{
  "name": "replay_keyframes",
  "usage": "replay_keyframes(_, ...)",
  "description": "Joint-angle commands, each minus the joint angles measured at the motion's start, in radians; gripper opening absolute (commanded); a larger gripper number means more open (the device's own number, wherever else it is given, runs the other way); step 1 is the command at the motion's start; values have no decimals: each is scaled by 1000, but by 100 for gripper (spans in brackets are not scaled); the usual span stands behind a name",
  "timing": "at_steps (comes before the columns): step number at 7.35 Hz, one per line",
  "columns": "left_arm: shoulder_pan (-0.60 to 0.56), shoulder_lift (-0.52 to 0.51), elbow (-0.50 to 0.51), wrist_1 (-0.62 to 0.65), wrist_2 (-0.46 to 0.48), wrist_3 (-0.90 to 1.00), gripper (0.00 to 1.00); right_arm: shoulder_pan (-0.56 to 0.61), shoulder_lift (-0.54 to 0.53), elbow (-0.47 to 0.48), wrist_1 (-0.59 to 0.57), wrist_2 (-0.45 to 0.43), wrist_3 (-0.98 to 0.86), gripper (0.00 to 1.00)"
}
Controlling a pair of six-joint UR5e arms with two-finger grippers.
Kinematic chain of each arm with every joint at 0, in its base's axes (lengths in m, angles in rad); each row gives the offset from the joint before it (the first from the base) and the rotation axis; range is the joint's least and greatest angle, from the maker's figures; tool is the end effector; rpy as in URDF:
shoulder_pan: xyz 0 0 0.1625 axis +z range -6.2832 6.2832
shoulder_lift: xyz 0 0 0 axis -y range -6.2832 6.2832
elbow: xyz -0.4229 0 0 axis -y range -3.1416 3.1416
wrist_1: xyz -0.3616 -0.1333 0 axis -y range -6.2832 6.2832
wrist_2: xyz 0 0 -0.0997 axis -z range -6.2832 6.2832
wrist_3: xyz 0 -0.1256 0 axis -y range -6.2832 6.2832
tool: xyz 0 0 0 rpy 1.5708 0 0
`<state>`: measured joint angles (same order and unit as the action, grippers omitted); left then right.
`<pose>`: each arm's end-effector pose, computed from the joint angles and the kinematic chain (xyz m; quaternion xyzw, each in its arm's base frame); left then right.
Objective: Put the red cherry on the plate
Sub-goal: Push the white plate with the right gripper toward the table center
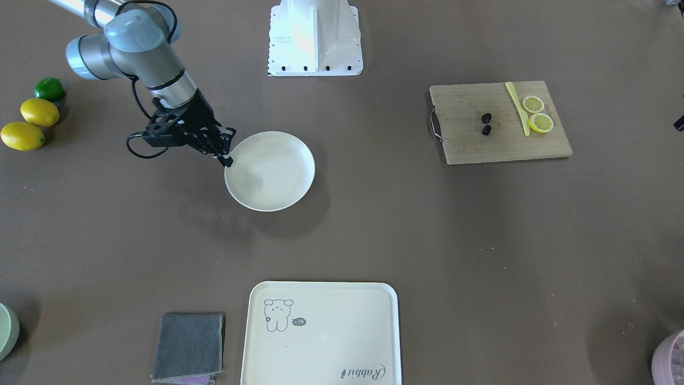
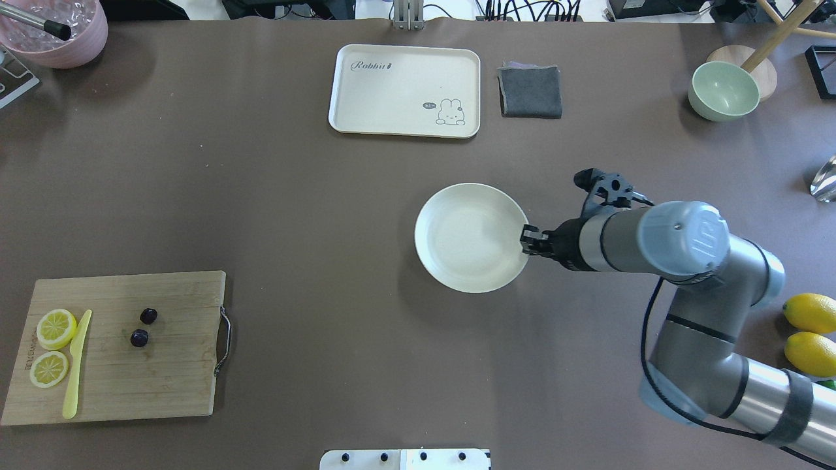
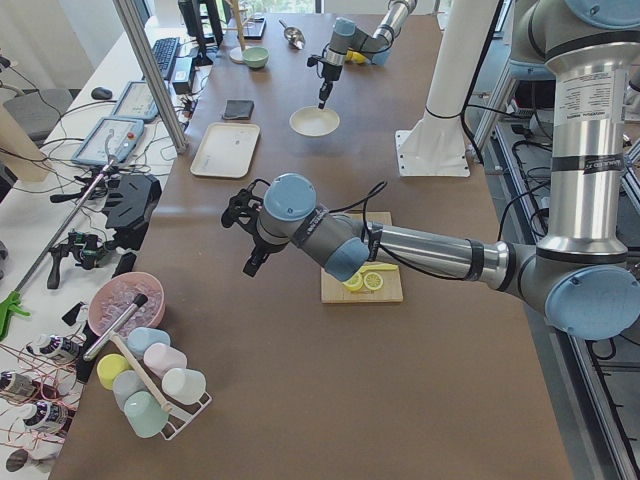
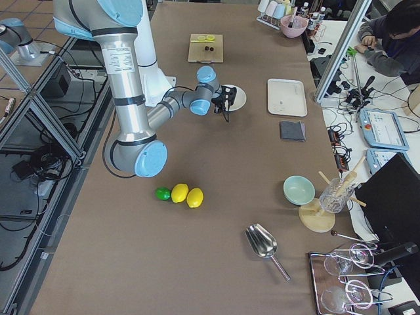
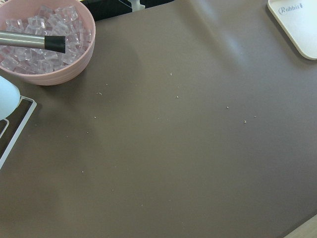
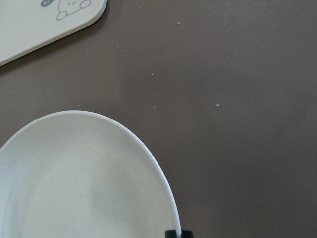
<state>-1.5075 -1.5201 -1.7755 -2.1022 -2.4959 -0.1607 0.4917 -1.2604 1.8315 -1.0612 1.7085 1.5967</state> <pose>-0.0038 -0.4621 0.5248 0.2519 0.4513 0.1087 0.8492 -0.4654 -0.3809 0.3403 0.0610 -0.5130 0.1847 0.8361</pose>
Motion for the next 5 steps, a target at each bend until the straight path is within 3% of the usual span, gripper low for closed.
replay_keyframes(1,4,-5,8,1,0,0,98,-102,128,-9,-144,-110,66,0)
replay_keyframes(3,6,-6,11,1,0,-2,98,-143,285,-171,-161,-185,109,0)
replay_keyframes(5,7,-9,18,1,2,0,98,-146,326,-233,-157,-196,109,0)
